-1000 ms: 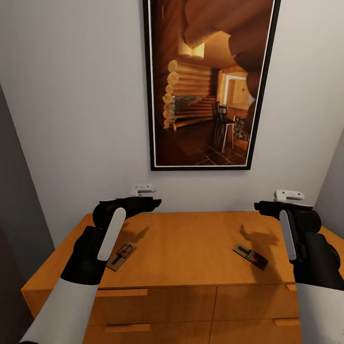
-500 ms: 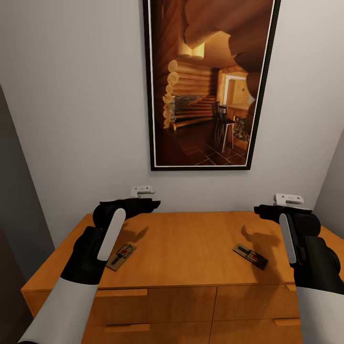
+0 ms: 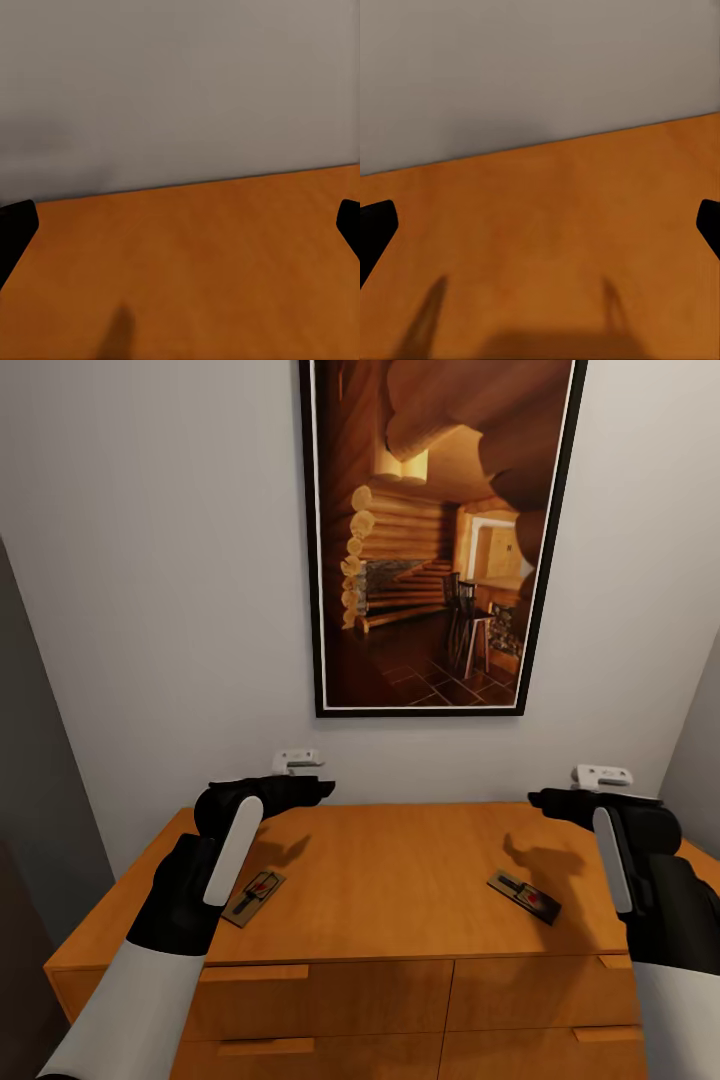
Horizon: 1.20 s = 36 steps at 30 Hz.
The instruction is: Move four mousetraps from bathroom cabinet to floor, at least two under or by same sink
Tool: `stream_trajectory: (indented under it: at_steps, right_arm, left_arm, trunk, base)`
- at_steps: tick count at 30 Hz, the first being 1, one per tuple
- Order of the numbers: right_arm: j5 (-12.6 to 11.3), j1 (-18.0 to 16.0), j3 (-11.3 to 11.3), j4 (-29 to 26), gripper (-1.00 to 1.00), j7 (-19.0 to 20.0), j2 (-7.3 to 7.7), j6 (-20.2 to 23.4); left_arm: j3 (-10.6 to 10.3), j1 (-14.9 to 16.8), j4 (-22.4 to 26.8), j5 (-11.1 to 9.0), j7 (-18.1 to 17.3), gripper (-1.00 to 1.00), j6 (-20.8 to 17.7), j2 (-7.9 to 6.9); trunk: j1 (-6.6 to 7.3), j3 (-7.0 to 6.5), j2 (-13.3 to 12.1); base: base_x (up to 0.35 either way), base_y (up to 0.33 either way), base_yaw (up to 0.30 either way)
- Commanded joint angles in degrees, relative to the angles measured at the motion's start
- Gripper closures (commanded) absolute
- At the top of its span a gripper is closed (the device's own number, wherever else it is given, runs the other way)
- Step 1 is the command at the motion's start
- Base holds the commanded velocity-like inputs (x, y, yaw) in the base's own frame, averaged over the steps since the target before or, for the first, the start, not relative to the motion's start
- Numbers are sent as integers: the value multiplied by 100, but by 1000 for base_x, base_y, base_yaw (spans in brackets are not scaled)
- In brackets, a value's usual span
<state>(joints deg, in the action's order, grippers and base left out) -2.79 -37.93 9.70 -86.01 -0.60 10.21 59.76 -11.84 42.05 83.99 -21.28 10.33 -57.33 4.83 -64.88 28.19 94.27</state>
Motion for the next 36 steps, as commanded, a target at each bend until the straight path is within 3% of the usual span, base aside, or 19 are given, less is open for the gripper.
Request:
stream_trajectory:
  at_steps: [1,20,30,34,35,36]
  right_arm:
    - [-41,-4,-9,-4,-100,27,34,24]
    - [19,-1,-577,9,-100,637,645,24]
    - [335,4,-895,18,-100,957,966,24]
    - [477,5,-905,17,-100,1085,1095,24]
    - [676,5,-907,17,-100,5612,2373,24]
    - [698,5,-916,16,-100,5616,2373,24]
  left_arm:
    - [-3,5,4,-60,58,-100,-20,0]
    - [-6,5,9,-68,57,-100,-23,0]
    - [-3,5,4,-69,57,-100,-24,0]
    - [-3,5,4,-71,57,-100,-24,0]
    - [-3,5,4,-72,57,-100,-24,0]
    - [-3,5,4,-73,55,-100,-24,0]
  trunk:
    - [0,7,4]
    - [0,7,4]
    - [0,7,4]
    - [0,7,4]
    - [0,7,4]
    - [0,7,4]
  base:
    - [0,0,0]
    - [0,0,0]
    - [0,0,0]
    - [-44,-40,0]
    - [-115,-100,0]
    - [-138,-118,0]
